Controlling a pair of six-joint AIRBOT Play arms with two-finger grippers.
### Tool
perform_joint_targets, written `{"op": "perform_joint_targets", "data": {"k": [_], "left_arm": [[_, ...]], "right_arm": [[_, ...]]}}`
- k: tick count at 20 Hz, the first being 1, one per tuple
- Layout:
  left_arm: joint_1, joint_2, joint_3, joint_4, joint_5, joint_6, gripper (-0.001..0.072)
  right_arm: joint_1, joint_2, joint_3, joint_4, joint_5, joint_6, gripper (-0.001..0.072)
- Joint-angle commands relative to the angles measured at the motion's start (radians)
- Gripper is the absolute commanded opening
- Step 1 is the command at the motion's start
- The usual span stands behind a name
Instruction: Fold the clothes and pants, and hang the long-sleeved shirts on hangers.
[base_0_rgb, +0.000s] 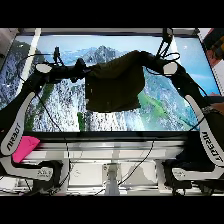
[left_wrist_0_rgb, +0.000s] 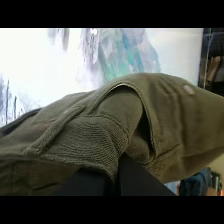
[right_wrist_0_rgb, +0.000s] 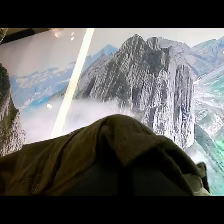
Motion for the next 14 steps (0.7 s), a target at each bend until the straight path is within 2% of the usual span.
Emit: {"op": "perform_joint_targets", "data": {"k": [1,2,3,4,5,6,7,10,12,14], "left_arm": [[0.009,0.022,0.000,0.000,0.024,0.041,0.0040],[0.013,0.024,0.000,0.000,0.030,0.041,0.0042],[0.020,0.023,0.000,0.004,0.036,0.041,0.0050],[0.026,0.023,0.000,0.023,0.037,0.041,0.0197],[0.030,0.023,0.000,0.046,0.040,0.041,0.0460],[0.034,0.023,0.000,0.065,0.040,0.041,0.0649],[0.040,0.023,0.000,0.068,0.038,0.041,0.0681],[0.068,0.026,0.000,0.068,0.016,0.060,0.0681],[0.097,0.024,0.000,0.073,-0.089,0.118,0.0654],[0.117,0.023,0.000,0.154,-0.239,0.120,0.0629]], "right_arm": [[0.011,-0.032,0.000,-0.017,-0.016,0.000,0.0018],[0.011,-0.037,0.000,-0.027,-0.015,0.000,0.0033],[0.011,-0.038,0.000,-0.038,-0.014,0.000,0.0079],[0.011,-0.038,0.000,-0.039,-0.015,0.000,0.0283],[0.011,-0.038,0.000,-0.040,-0.014,0.000,0.0540],[0.010,-0.038,0.000,-0.047,-0.014,0.000,0.0649],[0.010,-0.035,0.000,-0.072,-0.010,0.000,0.0649],[-0.004,-0.021,0.002,-0.193,0.056,0.000,0.0648],[-0.035,-0.012,0.005,-0.248,0.146,0.000,0.0647],[-0.077,-0.012,0.004,-0.266,0.223,0.000,0.0647]]}}
